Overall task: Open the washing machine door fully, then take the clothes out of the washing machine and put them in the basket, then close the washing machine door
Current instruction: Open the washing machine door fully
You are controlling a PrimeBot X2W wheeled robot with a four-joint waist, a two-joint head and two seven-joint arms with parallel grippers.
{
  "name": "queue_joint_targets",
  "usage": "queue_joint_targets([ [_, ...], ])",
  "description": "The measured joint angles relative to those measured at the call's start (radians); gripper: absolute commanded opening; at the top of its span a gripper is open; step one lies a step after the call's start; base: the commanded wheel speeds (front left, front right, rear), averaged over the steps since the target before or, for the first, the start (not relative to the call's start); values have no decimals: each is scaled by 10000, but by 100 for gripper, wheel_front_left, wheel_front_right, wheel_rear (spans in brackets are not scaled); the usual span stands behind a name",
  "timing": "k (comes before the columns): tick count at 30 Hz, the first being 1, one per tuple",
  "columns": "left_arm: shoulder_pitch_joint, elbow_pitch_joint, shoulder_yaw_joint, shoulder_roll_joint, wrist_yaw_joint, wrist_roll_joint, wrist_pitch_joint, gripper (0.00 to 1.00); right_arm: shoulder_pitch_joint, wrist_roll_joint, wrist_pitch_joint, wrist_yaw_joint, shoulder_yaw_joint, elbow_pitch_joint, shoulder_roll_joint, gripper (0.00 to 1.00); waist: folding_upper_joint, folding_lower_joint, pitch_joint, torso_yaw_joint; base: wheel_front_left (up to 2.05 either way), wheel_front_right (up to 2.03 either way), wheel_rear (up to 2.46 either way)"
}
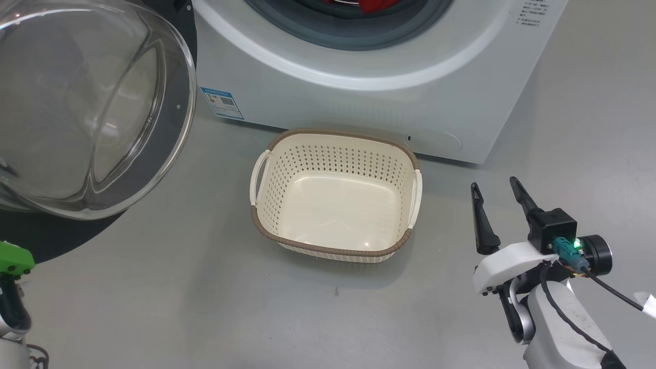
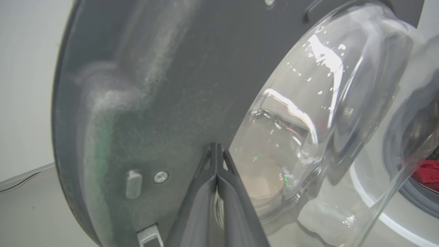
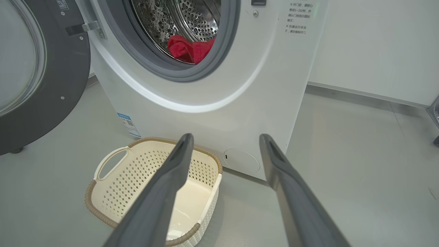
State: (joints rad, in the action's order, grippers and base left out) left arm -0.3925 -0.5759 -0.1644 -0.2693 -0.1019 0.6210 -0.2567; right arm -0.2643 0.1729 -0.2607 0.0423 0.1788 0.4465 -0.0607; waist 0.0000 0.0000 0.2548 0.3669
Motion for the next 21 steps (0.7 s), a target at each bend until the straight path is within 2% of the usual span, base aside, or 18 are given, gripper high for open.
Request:
queue_joint_targets([
  [3, -27, 29, 2, 23, 4, -173, 0, 0, -14, 2, 0, 0, -36, 6, 0, 100, 0, 0, -14, -23, 0, 0, 0],
  [7, -29, 201, 42, 161, 219, -395, 0, 0, -30, 2, 0, 0, -77, 33, 0, 100, 0, 0, -73, -43, 0, 0, 0],
  [15, 37, 947, 663, 805, 978, -965, -27, 0, -26, 8, 0, -4, -105, 69, 4, 100, 0, 0, -361, -56, 0, 0, 0],
  [21, 351, 1331, 1338, 1638, 1538, -1227, -27, 0, -10, 75, 0, -105, -54, 79, 15, 100, 0, 0, -627, -144, 0, 0, 0],
])
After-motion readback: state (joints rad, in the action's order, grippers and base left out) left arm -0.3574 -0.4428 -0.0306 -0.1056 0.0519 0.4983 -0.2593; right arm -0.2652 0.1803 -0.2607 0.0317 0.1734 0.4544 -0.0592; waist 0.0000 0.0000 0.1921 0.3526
